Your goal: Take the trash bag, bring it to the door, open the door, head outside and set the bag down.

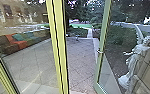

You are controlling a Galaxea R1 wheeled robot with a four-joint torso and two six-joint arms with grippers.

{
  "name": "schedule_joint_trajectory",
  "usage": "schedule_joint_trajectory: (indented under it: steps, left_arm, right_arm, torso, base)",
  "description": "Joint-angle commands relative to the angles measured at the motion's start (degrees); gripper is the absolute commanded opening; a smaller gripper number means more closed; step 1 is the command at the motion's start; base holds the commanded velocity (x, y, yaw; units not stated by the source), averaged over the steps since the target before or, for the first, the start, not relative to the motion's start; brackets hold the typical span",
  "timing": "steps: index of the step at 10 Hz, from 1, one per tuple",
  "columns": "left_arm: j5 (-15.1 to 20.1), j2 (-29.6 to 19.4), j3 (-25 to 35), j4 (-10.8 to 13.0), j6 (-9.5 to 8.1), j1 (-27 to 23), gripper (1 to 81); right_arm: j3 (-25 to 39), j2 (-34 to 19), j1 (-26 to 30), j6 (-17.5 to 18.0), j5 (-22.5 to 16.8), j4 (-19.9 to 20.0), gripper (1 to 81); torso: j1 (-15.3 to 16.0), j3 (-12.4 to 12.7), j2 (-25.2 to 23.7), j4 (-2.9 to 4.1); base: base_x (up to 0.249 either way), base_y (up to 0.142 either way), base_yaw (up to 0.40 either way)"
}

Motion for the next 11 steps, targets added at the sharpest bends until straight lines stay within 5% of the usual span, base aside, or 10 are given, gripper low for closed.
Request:
schedule_joint_trajectory:
  steps: [1, 4, 11]
  left_arm:
    - [4.4, 0.0, -0.9, 0.7, 0.28, -2.6, 1.0]
    - [4.3, 0.9, -2.4, 1.3, 0.28, -2.6, 1.0]
    - [4.4, 1.4, -3.0, 1.2, 0.19, -3.1, 1.0]
  right_arm:
    - [-5.4, 4.9, 0.8, -0.3, -0.9, -3.7, 81.1]
    - [-11.9, 8.3, -0.7, -0.5, 2.1, -4.4, 81.1]
    - [-12.9, 9.2, -0.5, -0.5, 2.1, -4.6, 81.1]
  torso:
    - [0.0, 0.0, 0.0, 0.00]
    - [0.0, 0.0, 0.0, 0.00]
    - [-0.1, 0.1, 0.0, 0.00]
  base:
    - [0.000, 0.000, 0.000]
    - [0.000, 0.000, 0.000]
    - [0.000, 0.000, 0.000]
